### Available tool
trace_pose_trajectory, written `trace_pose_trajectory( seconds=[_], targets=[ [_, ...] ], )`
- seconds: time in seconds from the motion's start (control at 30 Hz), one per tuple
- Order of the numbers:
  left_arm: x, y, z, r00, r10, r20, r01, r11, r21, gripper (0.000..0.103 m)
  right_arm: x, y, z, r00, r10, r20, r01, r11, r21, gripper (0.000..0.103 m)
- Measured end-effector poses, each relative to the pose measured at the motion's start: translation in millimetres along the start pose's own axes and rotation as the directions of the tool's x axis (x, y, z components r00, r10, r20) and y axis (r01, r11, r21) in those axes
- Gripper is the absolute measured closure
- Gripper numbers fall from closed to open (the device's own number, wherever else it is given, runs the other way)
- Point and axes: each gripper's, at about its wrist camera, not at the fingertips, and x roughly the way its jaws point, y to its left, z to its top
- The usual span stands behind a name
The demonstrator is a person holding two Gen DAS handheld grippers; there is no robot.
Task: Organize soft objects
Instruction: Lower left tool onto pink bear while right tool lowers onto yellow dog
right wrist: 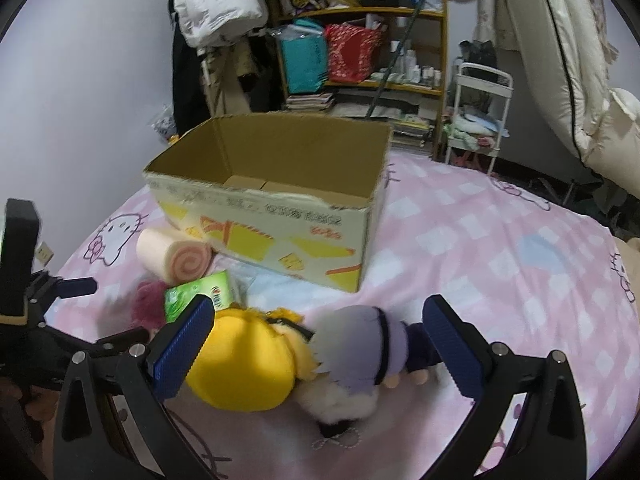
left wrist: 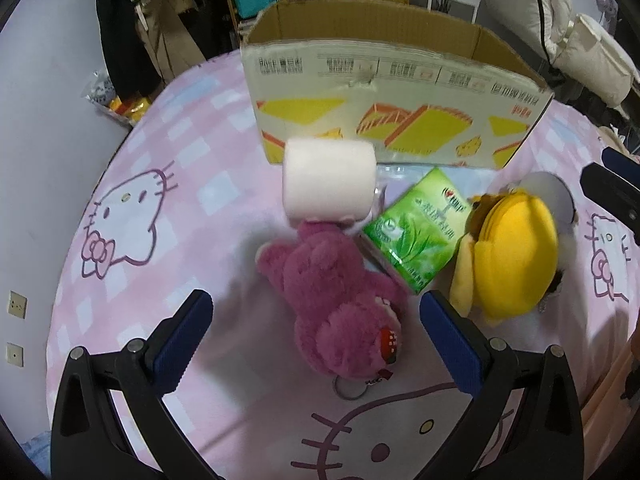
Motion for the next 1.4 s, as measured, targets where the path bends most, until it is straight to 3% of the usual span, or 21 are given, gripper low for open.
trace_pose_trajectory(
  seconds=[0.13,0.27,0.63,0.77,0.83,0.9,1.17,1.4],
  targets=[
    [9,-1,0,0.999,-0.013,-0.03,0.013,1.0,-0.001,0.001,0,14,-3,0.998,0.056,-0.009,-0.056,0.998,-0.015,0.0],
    [19,-2,-1,0.998,-0.007,-0.064,0.008,1.0,0.007,0.001,13,29,-5,0.993,0.099,-0.06,-0.102,0.994,-0.042,0.01],
    [42,4,0,0.99,-0.05,-0.133,0.046,0.998,-0.031,0.002,37,45,-18,0.983,0.113,-0.147,-0.126,0.989,-0.082,0.01],
    [50,6,2,0.988,-0.067,-0.142,0.062,0.997,-0.038,0.017,46,52,-22,0.978,0.098,-0.184,-0.12,0.986,-0.113,0.01],
    [53,7,2,0.983,-0.11,-0.144,0.103,0.993,-0.056,0.025,51,52,-25,0.974,0.093,-0.207,-0.119,0.986,-0.117,0.01],
    [55,8,2,0.978,-0.15,-0.147,0.142,0.988,-0.067,0.04,54,52,-26,0.969,0.102,-0.224,-0.13,0.985,-0.112,0.016],
    [55,7,3,0.979,-0.152,-0.133,0.144,0.987,-0.064,0.043,51,53,-30,0.973,0.095,-0.213,-0.125,0.983,-0.133,0.028],
    [33,-2,-7,0.985,-0.13,-0.11,0.123,0.99,-0.074,0.043,44,44,-29,0.974,0.102,-0.204,-0.122,0.989,-0.088,0.03]
  ],
)
